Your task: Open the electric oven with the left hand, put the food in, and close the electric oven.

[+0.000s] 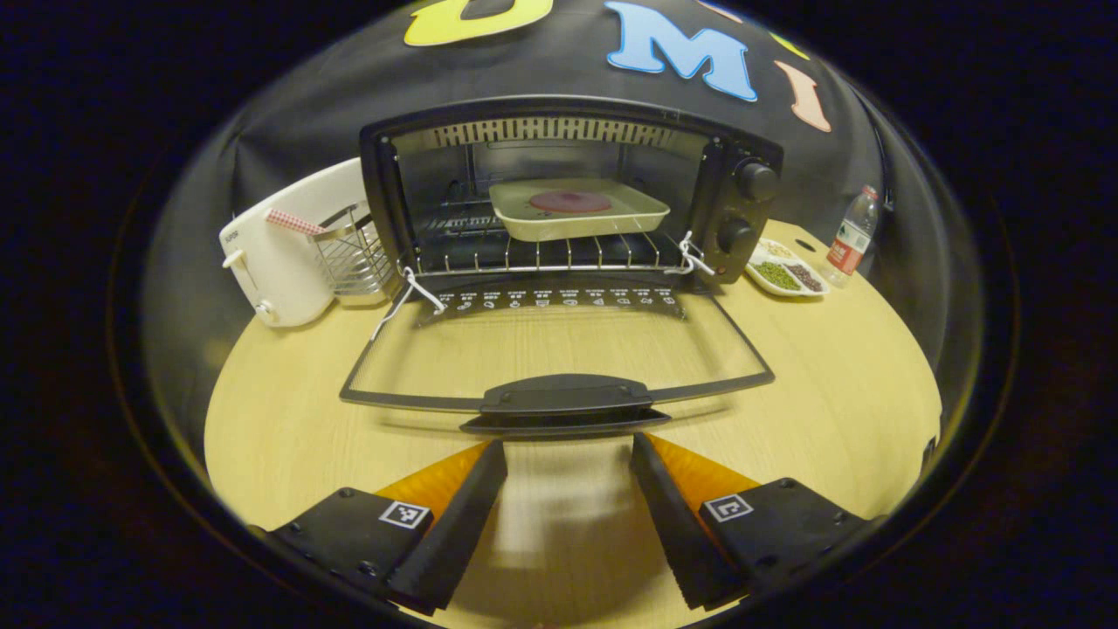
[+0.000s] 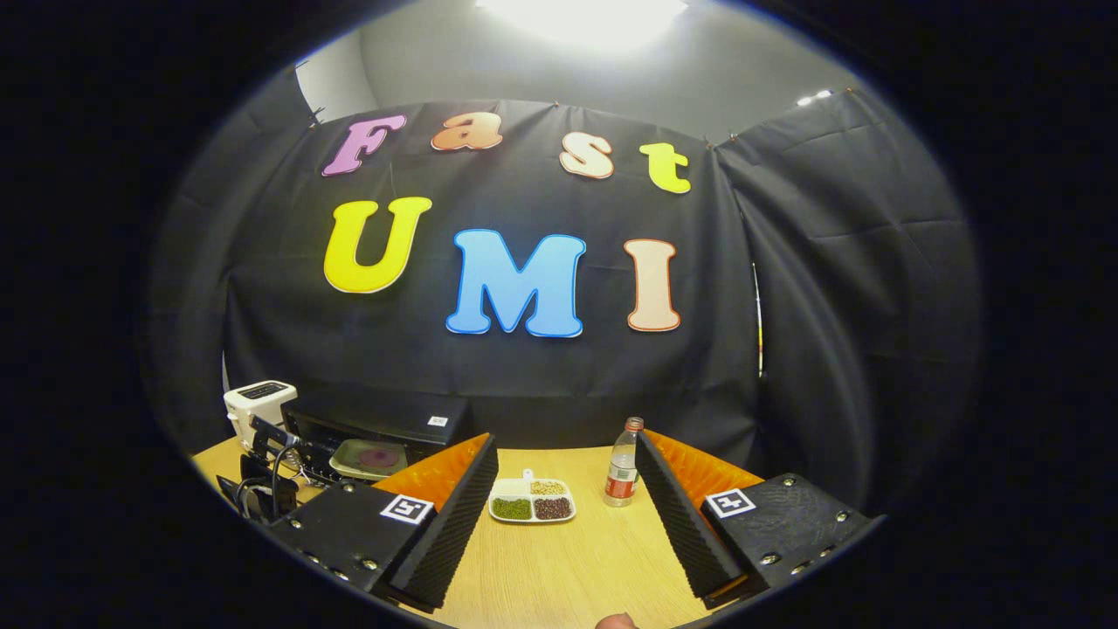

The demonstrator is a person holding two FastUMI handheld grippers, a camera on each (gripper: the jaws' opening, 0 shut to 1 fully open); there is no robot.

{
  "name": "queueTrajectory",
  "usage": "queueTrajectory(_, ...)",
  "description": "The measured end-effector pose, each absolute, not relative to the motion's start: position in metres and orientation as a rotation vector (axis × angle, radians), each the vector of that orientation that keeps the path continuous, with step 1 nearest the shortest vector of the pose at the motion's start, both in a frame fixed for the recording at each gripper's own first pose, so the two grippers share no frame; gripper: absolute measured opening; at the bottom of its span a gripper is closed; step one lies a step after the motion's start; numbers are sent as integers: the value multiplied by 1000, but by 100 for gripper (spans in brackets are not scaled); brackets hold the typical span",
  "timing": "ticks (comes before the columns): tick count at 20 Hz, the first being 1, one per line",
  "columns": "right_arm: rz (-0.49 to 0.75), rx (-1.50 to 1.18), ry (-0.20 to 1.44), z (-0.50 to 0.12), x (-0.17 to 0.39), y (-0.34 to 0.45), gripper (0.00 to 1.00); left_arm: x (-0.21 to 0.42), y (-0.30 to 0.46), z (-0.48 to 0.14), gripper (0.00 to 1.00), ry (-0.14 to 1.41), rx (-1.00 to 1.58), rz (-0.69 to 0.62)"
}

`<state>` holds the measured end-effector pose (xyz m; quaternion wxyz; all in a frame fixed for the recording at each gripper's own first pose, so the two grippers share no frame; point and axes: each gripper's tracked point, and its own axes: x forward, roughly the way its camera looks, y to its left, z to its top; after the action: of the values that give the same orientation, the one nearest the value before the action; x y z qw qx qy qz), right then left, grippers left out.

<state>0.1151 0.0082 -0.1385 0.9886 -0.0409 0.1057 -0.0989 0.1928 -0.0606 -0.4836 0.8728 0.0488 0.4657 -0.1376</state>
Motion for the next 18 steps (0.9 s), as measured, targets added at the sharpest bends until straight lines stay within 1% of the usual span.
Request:
queueTrajectory(6,-211,-71,216,-137,109,2,98,193,-62,-482,98,955,108,-254)
queueTrajectory(7,-208,-74,215,-137,109,2,97,193,-61,-480,100,946,104,-255)
queueTrajectory(9,-197,-76,213,-135,109,5,97,193,-62,-471,100,915,99,-260)
queueTrajectory(10,-189,-69,212,-135,109,7,98,195,-62,-465,98,896,101,-262)
queueTrajectory(12,-173,-54,207,-131,110,13,98,195,-61,-453,100,861,100,-264)
queueTrajectory(15,-148,-70,204,-131,111,19,98,196,-62,-442,98,828,75,-263)
queueTrajectory(18,-128,-67,215,-134,109,25,98,202,-63,-431,98,793,60,-263)
